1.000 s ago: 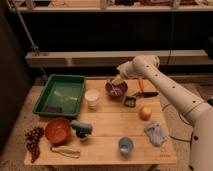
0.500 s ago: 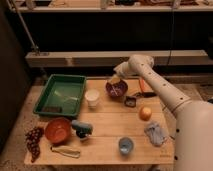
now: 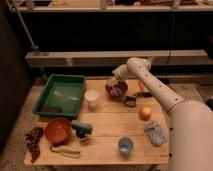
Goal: Place fork in table surface
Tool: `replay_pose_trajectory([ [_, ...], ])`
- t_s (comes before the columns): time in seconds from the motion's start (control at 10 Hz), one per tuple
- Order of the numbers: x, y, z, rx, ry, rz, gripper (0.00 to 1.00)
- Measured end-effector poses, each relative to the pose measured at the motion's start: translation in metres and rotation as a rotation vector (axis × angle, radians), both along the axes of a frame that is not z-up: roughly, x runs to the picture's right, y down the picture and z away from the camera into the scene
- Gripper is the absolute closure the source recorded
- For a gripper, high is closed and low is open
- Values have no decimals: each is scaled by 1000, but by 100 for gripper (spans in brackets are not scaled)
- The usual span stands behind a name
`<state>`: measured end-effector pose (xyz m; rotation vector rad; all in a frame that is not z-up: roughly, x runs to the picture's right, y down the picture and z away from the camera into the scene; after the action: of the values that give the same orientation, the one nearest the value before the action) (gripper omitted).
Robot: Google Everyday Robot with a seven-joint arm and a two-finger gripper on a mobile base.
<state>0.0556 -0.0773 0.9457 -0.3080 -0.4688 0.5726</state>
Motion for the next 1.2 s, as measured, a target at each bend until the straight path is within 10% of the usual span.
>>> replay_pose_trajectory([
  [1.2,-20,-2,32,-16,8,95,35],
])
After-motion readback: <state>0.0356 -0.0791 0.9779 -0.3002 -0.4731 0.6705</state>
